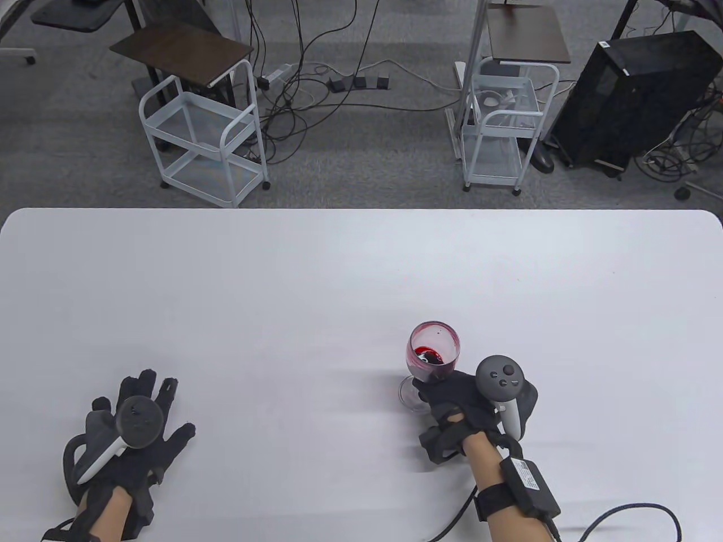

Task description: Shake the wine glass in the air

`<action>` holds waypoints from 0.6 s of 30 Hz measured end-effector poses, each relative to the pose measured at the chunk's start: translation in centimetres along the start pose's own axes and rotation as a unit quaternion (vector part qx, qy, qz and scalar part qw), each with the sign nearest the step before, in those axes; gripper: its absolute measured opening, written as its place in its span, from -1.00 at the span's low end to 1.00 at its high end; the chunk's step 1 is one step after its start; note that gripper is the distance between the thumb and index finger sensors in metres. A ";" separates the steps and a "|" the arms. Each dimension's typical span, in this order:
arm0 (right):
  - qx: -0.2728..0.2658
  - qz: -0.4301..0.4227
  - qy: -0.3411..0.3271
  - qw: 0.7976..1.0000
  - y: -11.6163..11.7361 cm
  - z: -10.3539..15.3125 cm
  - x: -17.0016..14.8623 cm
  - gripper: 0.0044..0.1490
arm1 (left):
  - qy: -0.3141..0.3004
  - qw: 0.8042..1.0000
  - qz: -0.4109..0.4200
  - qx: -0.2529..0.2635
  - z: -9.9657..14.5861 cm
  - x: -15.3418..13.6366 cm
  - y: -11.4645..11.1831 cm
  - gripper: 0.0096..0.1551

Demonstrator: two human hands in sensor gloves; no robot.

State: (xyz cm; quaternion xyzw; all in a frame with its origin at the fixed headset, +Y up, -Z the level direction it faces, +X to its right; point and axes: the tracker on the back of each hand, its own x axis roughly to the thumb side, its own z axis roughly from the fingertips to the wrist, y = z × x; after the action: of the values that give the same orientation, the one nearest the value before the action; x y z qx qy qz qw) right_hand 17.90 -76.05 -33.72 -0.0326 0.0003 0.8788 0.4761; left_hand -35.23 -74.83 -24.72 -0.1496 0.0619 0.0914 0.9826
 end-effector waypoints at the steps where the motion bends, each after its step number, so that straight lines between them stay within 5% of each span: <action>1: 0.001 0.000 0.001 1.000 0.0 0.0 0.0 -0.47 | 0.000 1.000 0.000 -0.001 0.0 0.0 0.0 0.04; 7: 0.015 -0.003 0.009 1.000 0.0 0.0 0.0 -0.46 | 0.002 1.000 -0.002 -0.004 -0.1 0.0 0.0 0.04; 11: 0.053 0.039 0.035 0.997 -0.7 0.7 0.3 -0.24 | 0.001 1.000 0.001 -0.003 0.0 -0.1 0.1 0.04; 18: 0.036 0.103 0.023 0.994 -4.2 4.9 1.2 -0.09 | 0.003 1.000 0.004 0.001 0.0 -0.2 0.2 0.04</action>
State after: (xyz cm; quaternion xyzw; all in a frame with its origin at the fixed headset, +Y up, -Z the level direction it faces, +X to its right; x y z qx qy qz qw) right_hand 20.47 -72.61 -28.75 -0.0358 0.0460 0.9215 0.3841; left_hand -35.44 -74.66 -24.75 -0.1488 0.0652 0.0946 0.9822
